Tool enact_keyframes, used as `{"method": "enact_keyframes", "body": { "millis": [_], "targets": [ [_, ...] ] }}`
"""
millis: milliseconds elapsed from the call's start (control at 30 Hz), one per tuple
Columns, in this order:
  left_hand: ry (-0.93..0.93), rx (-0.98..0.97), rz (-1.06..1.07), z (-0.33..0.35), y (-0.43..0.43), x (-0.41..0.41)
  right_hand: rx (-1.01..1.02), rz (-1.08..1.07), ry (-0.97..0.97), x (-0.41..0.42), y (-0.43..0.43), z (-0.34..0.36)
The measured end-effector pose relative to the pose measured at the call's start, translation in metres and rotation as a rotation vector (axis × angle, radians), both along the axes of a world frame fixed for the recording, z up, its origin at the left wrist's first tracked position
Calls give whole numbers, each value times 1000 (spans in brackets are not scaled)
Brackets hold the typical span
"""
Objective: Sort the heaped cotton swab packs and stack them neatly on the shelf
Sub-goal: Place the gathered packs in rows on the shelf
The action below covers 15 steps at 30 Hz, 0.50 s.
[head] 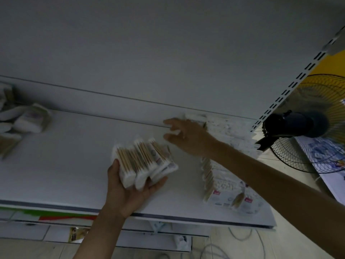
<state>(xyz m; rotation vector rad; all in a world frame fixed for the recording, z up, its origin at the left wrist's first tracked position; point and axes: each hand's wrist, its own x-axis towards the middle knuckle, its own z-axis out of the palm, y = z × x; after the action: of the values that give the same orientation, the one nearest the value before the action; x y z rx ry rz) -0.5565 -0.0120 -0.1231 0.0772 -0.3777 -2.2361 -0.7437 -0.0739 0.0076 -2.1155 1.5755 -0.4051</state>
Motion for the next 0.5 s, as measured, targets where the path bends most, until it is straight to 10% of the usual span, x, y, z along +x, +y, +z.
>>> {"method": "enact_keyframes", "body": {
  "millis": [100, 333, 500],
  "targets": [
    [33, -7, 17, 1, 0, -1, 290, 112, 46, 10, 2, -10],
    [44, 68, 72, -1, -2, 1, 85, -100, -174, -16, -12, 14],
    [-17, 83, 55, 3, -1, -2, -93, -167, 44, -48, -33, 26]
  ]
}}
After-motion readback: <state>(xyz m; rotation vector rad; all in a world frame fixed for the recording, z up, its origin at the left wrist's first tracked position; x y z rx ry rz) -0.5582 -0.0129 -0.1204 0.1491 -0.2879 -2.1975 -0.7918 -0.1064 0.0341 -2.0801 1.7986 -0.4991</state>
